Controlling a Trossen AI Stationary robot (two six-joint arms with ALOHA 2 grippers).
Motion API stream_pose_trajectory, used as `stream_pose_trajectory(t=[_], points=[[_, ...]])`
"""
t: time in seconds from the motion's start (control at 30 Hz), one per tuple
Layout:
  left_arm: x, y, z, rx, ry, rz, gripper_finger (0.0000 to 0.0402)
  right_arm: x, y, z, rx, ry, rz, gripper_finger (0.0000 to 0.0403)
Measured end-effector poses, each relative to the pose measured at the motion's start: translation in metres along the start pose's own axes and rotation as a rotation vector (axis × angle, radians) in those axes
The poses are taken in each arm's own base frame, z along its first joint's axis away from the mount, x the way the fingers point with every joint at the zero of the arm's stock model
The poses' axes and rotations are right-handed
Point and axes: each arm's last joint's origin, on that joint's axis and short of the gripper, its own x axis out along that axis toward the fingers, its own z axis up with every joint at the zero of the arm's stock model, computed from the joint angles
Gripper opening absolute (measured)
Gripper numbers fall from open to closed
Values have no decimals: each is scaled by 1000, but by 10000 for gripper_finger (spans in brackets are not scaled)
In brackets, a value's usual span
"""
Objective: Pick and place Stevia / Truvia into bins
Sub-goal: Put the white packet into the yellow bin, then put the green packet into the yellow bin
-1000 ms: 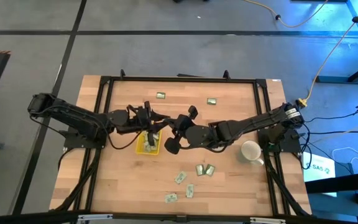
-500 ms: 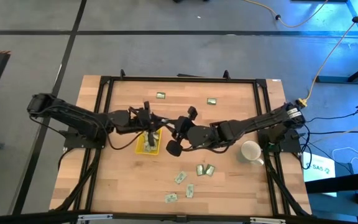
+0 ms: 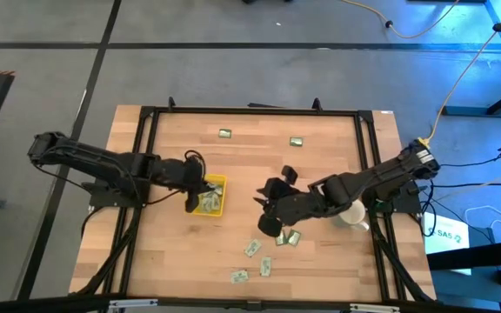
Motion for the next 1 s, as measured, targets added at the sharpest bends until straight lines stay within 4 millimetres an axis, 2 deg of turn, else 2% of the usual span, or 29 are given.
stream_pose_trajectory(t=[0.17, 0.43, 0.7, 1.0], points=[[6, 5, -19, -100, 220, 34, 4, 6, 5, -8, 2, 43, -2, 114], [31, 8, -34, -117, 401, 12, 9, 11, 4, -18, 32, 130, -15, 114], [44, 17, -38, -139, 448, 67, 24, 8, 9, -29, 85, 205, -10, 114], [39, 26, -30, -183, 410, 68, 72, -3, 15, -45, 98, 304, -37, 114]])
